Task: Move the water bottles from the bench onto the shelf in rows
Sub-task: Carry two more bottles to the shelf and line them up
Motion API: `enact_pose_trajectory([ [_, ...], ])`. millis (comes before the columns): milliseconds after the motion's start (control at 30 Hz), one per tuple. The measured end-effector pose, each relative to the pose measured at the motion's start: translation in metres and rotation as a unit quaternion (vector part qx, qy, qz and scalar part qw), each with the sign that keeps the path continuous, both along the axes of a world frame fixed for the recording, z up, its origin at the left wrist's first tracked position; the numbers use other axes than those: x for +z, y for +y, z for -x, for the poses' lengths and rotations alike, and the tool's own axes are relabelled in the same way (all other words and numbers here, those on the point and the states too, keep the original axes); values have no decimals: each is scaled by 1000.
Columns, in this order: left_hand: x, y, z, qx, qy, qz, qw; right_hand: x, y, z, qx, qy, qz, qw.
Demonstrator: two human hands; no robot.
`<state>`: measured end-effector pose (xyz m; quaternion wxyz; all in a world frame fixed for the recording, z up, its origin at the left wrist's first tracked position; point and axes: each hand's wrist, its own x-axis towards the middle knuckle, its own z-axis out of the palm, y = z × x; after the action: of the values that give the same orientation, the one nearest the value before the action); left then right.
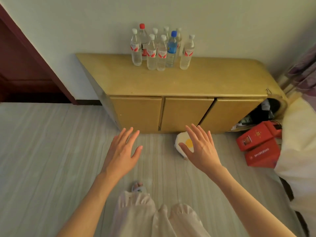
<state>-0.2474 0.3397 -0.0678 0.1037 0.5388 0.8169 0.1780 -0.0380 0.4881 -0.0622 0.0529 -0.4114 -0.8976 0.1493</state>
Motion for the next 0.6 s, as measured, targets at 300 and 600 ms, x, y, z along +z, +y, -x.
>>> enact_pose_trajectory([
  [300, -19, 143, 153, -16, -29, 42, 999, -14, 139, 142, -29, -7, 32, 999],
  [600, 12, 287, 253, -49, -4, 4, 999, 1, 264, 245, -59, 51, 28, 997],
])
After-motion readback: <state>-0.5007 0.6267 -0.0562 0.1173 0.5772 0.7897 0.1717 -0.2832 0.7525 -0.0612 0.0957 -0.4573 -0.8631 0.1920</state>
